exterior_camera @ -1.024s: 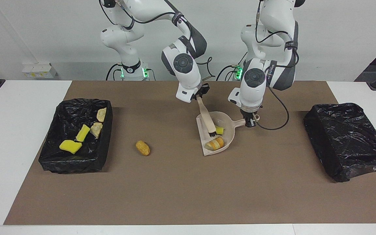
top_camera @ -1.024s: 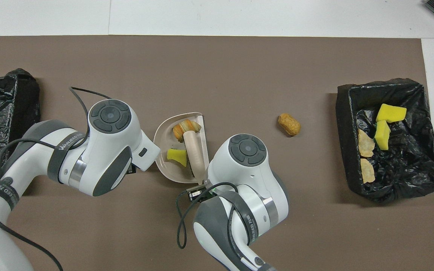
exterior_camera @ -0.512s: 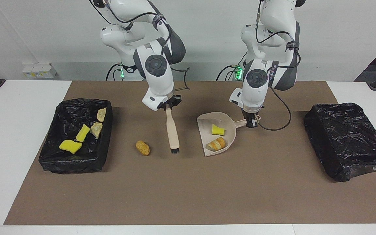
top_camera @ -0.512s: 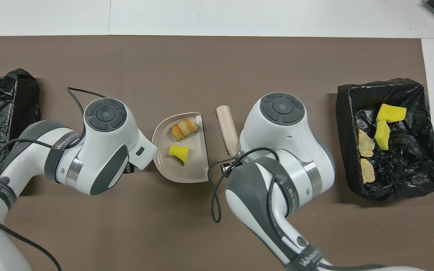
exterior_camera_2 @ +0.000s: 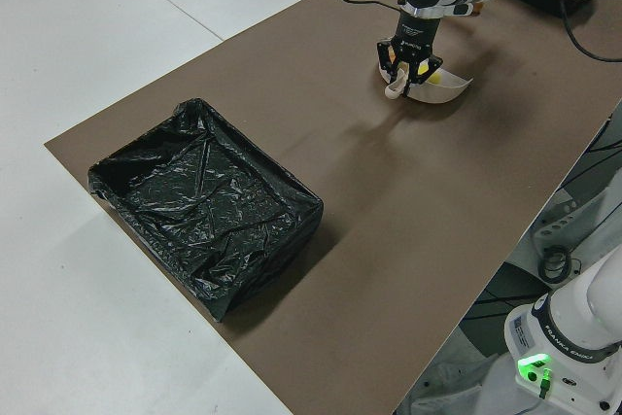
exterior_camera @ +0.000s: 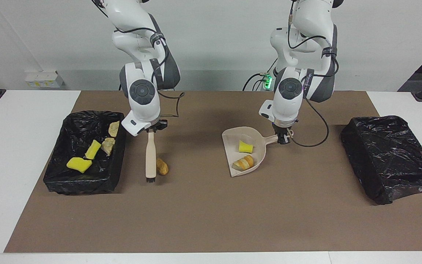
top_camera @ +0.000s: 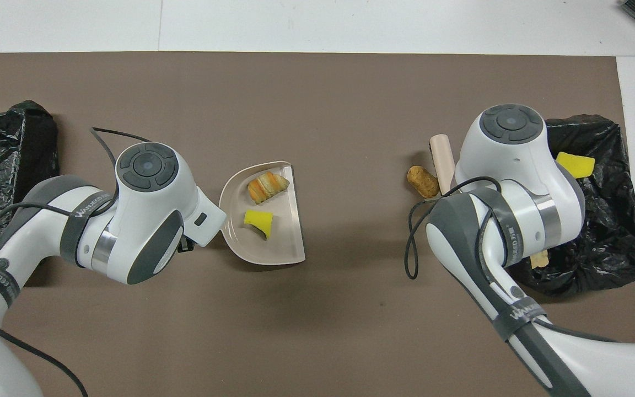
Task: Sweep and dump trash in bin
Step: 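Move the brush back to the remaining orange roll with the right gripper, then sweep the last orange roll into the dustpan with the right gripper's brush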
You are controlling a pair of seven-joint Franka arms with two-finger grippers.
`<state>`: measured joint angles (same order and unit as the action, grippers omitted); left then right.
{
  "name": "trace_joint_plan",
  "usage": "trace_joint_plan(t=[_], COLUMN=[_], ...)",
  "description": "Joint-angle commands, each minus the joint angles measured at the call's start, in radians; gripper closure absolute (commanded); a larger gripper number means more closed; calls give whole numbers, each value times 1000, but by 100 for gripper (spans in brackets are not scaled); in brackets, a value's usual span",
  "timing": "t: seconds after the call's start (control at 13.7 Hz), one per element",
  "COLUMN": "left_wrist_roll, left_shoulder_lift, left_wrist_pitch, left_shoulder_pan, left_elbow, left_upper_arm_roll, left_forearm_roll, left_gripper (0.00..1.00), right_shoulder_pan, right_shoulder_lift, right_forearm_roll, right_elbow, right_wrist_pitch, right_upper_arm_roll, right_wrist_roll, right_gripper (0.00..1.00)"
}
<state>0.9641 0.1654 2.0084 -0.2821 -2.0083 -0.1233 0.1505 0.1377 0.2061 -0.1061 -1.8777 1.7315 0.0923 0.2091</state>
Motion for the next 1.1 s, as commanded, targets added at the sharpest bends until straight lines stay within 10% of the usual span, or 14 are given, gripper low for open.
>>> trace_joint_plan(t=[0.0,1.02], left_wrist_roll=[-5,-90], left_shoulder_lift=[-27,-55], left_wrist_pitch=[32,38], left_shoulder_pan=[8,3], left_elbow=[-36,-96], left_upper_arm_roll=[1,-1], left_forearm_roll=[-15,-15], left_gripper=[100,100], right_shoulder_pan=[-4,324], right_shoulder_lift=[-44,47], right_forearm_roll=[-21,369], right_elbow=[-90,-80], right_wrist_pitch=[55,263], right_upper_arm_roll=[20,27], right_wrist_roll=[-14,138], right_gripper=[100,100])
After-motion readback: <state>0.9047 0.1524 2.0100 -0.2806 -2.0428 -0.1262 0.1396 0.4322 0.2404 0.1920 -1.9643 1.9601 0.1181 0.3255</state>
